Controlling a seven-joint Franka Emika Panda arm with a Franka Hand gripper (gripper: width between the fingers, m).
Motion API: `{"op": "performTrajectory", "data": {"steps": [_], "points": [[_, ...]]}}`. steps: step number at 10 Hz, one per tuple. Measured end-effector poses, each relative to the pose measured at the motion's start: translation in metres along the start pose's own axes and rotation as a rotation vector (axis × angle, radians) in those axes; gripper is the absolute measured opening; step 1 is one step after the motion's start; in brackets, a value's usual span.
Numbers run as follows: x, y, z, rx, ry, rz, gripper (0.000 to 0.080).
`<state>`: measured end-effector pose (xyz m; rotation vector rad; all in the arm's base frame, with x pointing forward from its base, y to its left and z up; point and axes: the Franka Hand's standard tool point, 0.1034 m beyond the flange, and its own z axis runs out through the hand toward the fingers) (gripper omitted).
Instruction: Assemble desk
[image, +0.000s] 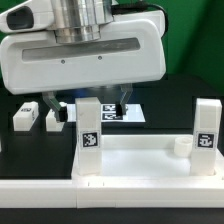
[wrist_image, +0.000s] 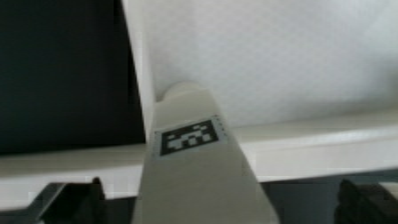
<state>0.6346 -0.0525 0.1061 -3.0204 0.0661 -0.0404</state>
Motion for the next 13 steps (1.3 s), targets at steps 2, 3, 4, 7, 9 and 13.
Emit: {"op": "performTrajectory", "data": {"steps": [2,3,4,7,9,13], "points": [[-0.0006,0.0039,0.0009,0.019,0.011,0.051,0.0649],[-0.0006,0.0034,0.001,0.019,0.011,0.049,0.0523],[-0.0006,0.0035,0.0011,0.019,0.011,0.05,0.0388],[-0.0009,0.0051,0.0013,0.02,0.008,0.301,0.0297],[-0.0004,0.0034,0.0016,0.018,0.006,0.571,0.0297],[0.0018,-0.0029,0.0011,0.095,-0.026,1.302,0.0297]]}}
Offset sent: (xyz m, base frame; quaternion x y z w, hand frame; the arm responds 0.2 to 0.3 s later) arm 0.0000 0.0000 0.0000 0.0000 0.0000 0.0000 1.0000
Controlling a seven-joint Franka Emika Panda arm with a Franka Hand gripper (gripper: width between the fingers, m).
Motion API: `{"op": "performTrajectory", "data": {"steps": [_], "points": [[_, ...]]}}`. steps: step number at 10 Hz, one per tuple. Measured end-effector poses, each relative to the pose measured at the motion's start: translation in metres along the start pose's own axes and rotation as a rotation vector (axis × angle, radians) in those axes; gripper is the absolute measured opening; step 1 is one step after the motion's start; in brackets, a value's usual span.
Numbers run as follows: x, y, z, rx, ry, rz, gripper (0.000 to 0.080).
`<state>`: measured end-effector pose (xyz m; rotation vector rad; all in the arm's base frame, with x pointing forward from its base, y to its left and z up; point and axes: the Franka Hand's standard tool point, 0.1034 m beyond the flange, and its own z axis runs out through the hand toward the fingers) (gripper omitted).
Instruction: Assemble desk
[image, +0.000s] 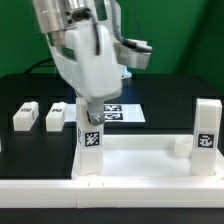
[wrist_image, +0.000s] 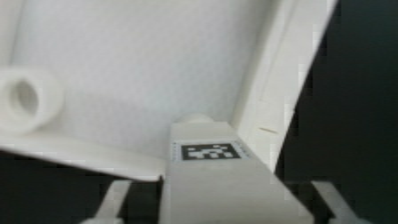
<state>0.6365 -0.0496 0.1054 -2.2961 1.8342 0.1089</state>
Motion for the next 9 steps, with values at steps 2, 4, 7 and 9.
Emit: {"op": "performTrajectory", "data": {"steps": [2,4,7,9], "points": [[-0.0029,-0.0019,0.0011,0.025,-0.025,0.227,0.0297],[-0.0034,-0.002,0.0015,0.024,-0.025,0.244,0.0297],[0.0041,0.006,-0.0005,-0.016,-0.028,-0.229,0.0601],[0.0037,0.0071,0.0005,-0.027,-0.021,-0.441,0.0647]]}}
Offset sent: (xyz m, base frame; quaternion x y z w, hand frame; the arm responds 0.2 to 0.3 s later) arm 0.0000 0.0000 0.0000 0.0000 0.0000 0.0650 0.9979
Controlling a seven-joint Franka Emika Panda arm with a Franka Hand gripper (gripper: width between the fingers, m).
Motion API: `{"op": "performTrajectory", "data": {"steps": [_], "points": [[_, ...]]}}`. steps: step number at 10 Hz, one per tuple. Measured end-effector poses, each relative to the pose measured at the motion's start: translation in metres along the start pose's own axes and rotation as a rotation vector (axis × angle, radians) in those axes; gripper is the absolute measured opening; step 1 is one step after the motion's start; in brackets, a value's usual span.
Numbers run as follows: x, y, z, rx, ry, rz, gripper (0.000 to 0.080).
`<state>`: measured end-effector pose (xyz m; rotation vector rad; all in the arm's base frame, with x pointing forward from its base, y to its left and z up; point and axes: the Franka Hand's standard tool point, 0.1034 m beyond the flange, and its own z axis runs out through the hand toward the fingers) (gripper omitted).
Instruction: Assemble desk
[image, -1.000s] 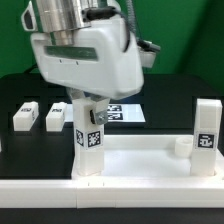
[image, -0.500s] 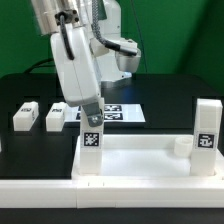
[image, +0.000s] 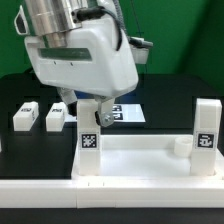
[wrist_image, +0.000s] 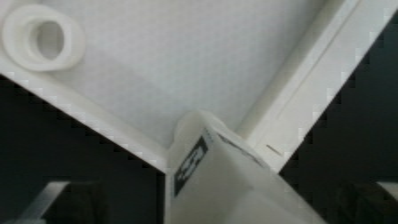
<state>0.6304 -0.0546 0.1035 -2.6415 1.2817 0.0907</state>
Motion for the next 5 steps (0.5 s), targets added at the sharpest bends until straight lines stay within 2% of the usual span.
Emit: {"op": "performTrajectory", "data": {"steps": [3,5], "points": [[0.0007,0.0005,-0.0001,-0.005,0.003,-0.263,0.0649],[0.005,-0.0009,-0.0026,-0.086,0.048,-0.601,0.0649]]}}
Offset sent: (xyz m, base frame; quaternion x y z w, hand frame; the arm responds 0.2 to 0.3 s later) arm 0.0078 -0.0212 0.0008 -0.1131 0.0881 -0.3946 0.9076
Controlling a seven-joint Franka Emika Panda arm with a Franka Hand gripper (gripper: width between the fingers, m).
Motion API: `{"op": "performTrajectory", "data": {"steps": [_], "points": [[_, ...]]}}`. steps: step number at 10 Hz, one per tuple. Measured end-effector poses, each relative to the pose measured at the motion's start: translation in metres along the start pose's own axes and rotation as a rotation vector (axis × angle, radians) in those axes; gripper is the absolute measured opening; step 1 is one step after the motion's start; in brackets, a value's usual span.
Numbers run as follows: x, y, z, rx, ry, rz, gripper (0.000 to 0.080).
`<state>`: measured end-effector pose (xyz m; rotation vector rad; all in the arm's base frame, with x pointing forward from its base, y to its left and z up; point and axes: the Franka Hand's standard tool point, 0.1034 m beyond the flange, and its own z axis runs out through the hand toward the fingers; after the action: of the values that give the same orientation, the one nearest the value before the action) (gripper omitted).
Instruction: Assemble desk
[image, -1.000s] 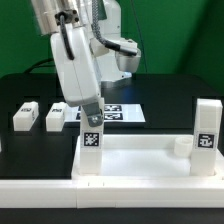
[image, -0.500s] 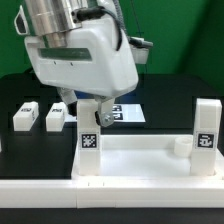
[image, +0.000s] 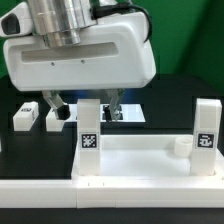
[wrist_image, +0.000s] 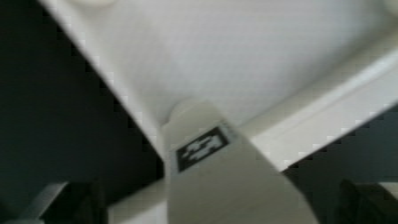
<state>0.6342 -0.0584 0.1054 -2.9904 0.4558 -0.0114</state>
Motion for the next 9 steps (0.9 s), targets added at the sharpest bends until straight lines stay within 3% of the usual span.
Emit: {"op": "performTrajectory", "data": {"steps": [1,4,6,7,9], "points": [[0.0049,-0.0007,-0.0006,-0.011,0.028,-0.169,0.0649],[0.0054,-0.0006,0.0004,-0.009,0.035,-0.192,0.0649],[0.0055,-0.0006,0.0004,-0.009,0.035,-0.193,0.0376],[0.0057,-0.0004,0.0002,-0.006,0.037,-0.114,0.0288],[0.006,0.0002,0.0,-0.002,0.038,0.049,0.0288]]}}
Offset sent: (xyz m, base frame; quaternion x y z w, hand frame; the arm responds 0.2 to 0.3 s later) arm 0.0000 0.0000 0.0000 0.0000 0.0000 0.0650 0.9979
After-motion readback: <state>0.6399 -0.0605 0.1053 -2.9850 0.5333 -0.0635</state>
